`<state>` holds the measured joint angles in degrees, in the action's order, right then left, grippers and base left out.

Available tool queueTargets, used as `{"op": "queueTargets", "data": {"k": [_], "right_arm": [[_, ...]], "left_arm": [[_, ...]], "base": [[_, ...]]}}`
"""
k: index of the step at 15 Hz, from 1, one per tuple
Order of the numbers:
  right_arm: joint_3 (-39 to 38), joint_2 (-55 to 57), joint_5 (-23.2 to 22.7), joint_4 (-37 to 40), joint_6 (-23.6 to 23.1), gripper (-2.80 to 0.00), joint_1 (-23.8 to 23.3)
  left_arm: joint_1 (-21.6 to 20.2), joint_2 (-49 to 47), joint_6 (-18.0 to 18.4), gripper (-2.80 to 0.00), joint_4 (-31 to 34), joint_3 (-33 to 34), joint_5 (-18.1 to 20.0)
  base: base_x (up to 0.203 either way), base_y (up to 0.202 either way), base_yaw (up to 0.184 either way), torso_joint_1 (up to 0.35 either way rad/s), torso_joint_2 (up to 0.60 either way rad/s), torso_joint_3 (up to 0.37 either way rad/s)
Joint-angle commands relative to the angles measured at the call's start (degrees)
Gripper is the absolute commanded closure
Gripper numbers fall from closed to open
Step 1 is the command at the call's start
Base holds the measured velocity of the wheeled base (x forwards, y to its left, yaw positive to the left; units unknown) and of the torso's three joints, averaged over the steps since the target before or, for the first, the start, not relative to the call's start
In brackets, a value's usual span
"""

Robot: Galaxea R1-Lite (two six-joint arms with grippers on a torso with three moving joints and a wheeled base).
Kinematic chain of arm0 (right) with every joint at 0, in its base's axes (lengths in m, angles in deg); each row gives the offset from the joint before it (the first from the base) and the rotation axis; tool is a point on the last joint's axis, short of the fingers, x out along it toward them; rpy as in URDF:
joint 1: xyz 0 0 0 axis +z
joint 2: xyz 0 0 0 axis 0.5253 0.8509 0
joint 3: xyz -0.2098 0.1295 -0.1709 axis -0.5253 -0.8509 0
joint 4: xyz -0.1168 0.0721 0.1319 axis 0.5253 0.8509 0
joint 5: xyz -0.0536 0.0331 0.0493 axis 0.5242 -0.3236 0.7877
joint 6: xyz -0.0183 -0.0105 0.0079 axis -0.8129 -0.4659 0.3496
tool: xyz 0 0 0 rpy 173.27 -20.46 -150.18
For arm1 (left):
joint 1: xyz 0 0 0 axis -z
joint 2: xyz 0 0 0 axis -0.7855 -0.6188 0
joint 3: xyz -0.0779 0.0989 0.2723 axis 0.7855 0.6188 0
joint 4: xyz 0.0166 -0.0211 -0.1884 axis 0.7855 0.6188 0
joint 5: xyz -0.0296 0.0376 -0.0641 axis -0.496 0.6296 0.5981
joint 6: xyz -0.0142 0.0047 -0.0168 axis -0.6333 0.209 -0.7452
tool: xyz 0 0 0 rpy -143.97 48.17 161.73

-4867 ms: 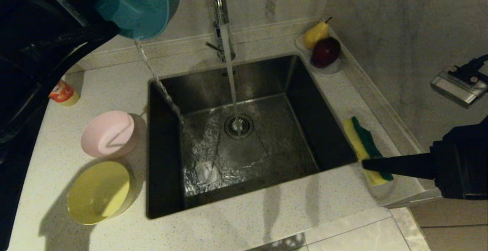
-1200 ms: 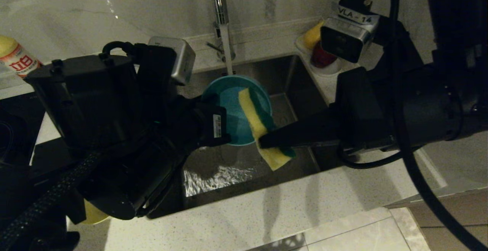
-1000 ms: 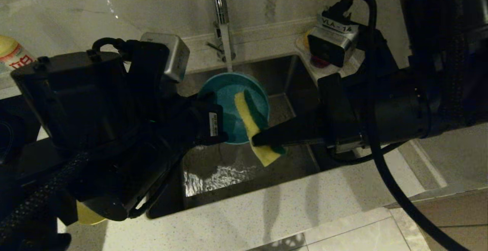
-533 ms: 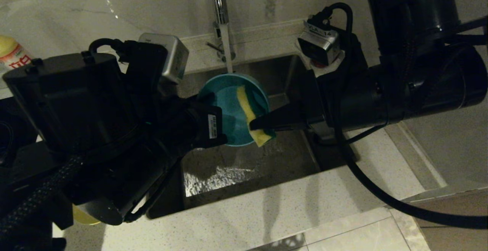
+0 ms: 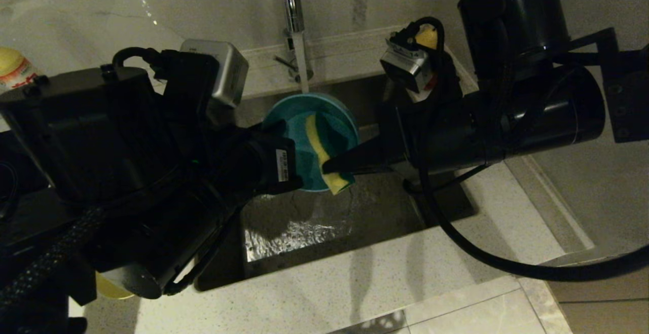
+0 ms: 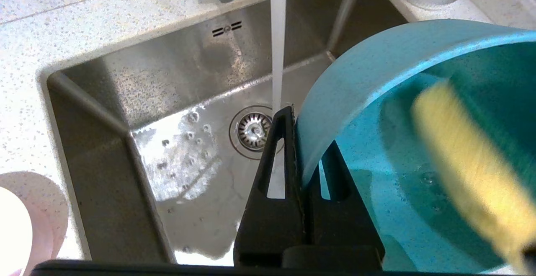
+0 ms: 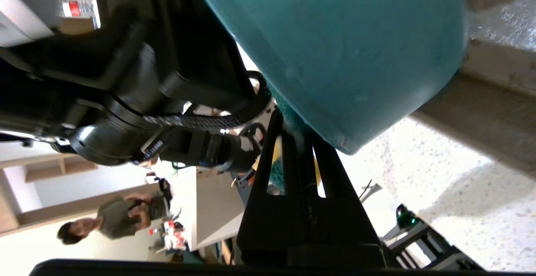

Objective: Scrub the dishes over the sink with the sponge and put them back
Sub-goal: Wipe the bowl

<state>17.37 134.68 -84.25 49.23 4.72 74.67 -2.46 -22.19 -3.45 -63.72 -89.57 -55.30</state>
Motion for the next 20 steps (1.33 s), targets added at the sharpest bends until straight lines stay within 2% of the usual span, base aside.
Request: {"op": "queueTargets", "data": {"k": [1, 7, 10, 13, 20], "right_arm": [[-1.4, 0.1, -0.1, 0.0, 0.3, 0.0, 1.6], [2.3, 1.5, -0.1, -0.3, 0.3, 0.0, 2.5], [3.2, 1.2, 0.1, -0.3, 0.3, 0.0, 2.3], [5.1, -0.1, 0.7, 0.1, 0.3, 0.0, 1.7], [-2.4, -4.7, 1.1, 0.3, 0.3, 0.0, 1.5]], "left_arm": [[0.0, 0.1, 0.0, 0.0, -0.3, -0.2, -0.2], [0.0, 0.1, -0.4, 0.0, -0.5, 1.2, -0.2], [0.0, 0.5, -0.4, 0.0, -3.2, 4.2, -0.2], [0.0, 0.4, -0.3, 0.0, -5.0, 4.2, -0.2], [-0.1, 0.3, -0.3, 0.0, -5.0, 2.9, -0.3]], "base": [[0.0, 0.0, 0.0, 0.0, 0.0, 0.0], [0.0, 0.0, 0.0, 0.0, 0.0, 0.0], [0.0, 0.0, 0.0, 0.0, 0.0, 0.0], [0.0, 0.0, 0.0, 0.0, 0.0, 0.0], [0.0, 0.0, 0.0, 0.0, 0.0, 0.0]]}}
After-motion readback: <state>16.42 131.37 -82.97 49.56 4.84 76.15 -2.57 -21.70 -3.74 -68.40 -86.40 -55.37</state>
